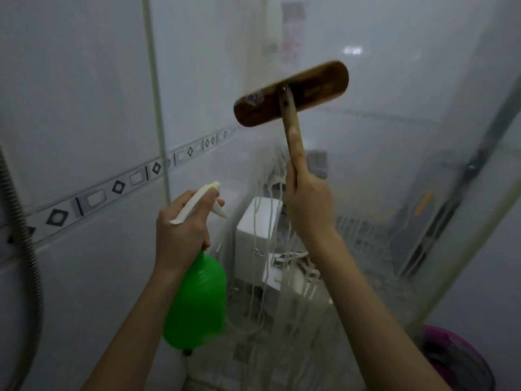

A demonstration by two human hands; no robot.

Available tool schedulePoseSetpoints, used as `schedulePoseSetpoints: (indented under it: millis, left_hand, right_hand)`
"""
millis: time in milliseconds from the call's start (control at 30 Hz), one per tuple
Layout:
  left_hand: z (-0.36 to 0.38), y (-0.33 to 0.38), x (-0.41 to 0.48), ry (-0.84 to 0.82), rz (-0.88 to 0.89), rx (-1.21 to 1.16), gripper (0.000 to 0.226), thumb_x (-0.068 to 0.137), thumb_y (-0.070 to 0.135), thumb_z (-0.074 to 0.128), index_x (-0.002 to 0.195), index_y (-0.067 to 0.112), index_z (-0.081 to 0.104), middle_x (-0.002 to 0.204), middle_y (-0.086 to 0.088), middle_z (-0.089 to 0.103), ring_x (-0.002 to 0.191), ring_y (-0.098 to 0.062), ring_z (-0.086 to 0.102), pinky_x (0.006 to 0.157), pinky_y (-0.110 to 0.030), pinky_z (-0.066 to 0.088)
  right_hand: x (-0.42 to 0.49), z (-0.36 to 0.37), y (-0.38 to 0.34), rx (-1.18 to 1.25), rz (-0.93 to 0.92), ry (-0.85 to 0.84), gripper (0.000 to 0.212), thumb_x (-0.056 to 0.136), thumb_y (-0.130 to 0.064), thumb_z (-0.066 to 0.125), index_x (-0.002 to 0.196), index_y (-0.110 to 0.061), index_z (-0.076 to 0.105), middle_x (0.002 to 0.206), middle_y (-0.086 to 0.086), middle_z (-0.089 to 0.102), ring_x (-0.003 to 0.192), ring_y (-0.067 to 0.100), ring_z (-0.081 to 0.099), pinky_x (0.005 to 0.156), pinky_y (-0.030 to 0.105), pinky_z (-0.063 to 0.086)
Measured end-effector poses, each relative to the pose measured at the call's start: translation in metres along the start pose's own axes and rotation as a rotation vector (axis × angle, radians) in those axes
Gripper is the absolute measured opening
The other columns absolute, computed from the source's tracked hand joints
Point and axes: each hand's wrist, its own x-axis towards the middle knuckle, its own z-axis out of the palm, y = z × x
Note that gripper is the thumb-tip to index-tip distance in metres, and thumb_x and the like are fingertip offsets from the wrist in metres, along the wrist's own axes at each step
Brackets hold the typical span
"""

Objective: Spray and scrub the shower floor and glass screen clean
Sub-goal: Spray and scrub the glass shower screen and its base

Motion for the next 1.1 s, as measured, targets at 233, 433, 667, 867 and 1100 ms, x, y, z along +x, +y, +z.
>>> schedulePoseSetpoints:
  millis: [233, 433, 667, 867, 1100]
  left_hand:
    - [-0.004, -0.01, -0.016, -0.009, -0.001, -0.016, 0.017, 0.1, 0.025, 0.063, 0.09, 0.022, 0.077, 0.082, -0.017, 0.074, 0.033, -0.015, 0.043, 0.036, -0.021, 0.036]
    - [0.004, -0.013, -0.026, -0.019, -0.041, -0.049, 0.016, 0.099, 0.027, 0.064, 0.089, 0.025, 0.076, 0.086, -0.006, 0.078, 0.035, -0.016, 0.042, 0.037, -0.021, 0.038]
    - [0.018, -0.013, -0.034, -0.046, -0.015, -0.051, 0.02, 0.1, 0.031, 0.064, 0.085, 0.029, 0.077, 0.084, -0.032, 0.067, 0.036, -0.02, 0.043, 0.038, -0.023, 0.037]
    - [0.034, -0.02, -0.042, -0.06, -0.134, 0.028, 0.033, 0.097, 0.042, 0.064, 0.076, 0.021, 0.078, 0.072, -0.026, 0.071, 0.04, -0.023, 0.054, 0.045, -0.031, 0.044]
    - [0.056, -0.015, -0.034, -0.102, -0.186, 0.037, 0.05, 0.098, 0.041, 0.063, 0.067, 0.002, 0.068, 0.051, -0.006, 0.062, 0.036, -0.012, 0.049, 0.041, -0.021, 0.04]
  right_hand:
    - [-0.159, -0.01, 0.048, -0.122, 0.184, -0.314, 0.075, 0.093, -0.013, 0.065, 0.154, -0.021, 0.022, 0.053, -0.009, 0.037, 0.035, 0.006, 0.029, 0.033, 0.011, 0.012]
    - [-0.048, 0.0, 0.021, 0.0, 0.095, -0.062, 0.055, 0.105, -0.027, 0.036, 0.153, -0.028, 0.009, 0.047, -0.001, 0.042, 0.033, 0.011, 0.034, 0.031, 0.026, 0.035]
    - [-0.167, -0.017, 0.06, -0.161, 0.218, -0.299, 0.068, 0.101, -0.021, 0.049, 0.155, -0.03, 0.01, 0.058, 0.006, 0.052, 0.035, 0.003, 0.027, 0.039, 0.011, 0.011]
    - [-0.08, -0.039, 0.051, -0.043, 0.16, -0.012, 0.056, 0.104, -0.029, 0.036, 0.153, -0.029, 0.009, 0.044, -0.004, 0.035, 0.033, 0.01, 0.027, 0.031, 0.027, 0.025]
    - [-0.089, -0.045, 0.053, -0.071, 0.179, -0.048, 0.059, 0.103, -0.027, 0.038, 0.153, -0.034, 0.007, 0.044, -0.001, 0.037, 0.033, 0.014, 0.03, 0.032, 0.032, 0.03]
